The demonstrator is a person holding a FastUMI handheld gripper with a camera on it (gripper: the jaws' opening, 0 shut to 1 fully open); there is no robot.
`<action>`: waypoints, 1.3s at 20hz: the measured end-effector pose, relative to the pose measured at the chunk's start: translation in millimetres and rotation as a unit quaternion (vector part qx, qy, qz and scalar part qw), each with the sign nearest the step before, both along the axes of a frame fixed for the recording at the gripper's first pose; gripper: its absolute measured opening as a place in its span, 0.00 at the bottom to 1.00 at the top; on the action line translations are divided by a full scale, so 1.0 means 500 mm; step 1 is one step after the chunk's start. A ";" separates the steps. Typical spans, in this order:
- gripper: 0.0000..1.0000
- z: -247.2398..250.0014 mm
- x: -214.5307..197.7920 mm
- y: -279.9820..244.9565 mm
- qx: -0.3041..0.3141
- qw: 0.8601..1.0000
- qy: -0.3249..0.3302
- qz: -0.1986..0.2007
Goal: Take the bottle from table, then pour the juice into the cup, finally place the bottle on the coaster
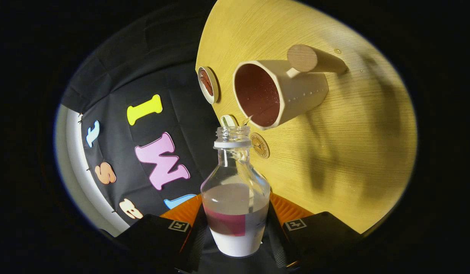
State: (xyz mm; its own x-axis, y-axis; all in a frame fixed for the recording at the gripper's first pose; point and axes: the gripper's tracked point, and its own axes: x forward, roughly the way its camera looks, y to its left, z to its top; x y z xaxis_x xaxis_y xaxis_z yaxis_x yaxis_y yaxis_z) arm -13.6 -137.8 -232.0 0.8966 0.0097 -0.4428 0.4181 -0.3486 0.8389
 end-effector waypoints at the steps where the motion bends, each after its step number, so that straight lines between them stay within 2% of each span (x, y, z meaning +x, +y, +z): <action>1: 0.75 0.001 0.001 0.001 0.004 1.000 -0.001 -0.002; 12: 0.75 0.021 0.016 -0.015 0.054 0.998 0.000 -0.027; 18: 0.75 0.039 0.017 -0.036 0.093 0.994 -0.016 -0.052; 26: 0.75 0.059 0.023 -0.043 0.125 0.990 -0.029 -0.066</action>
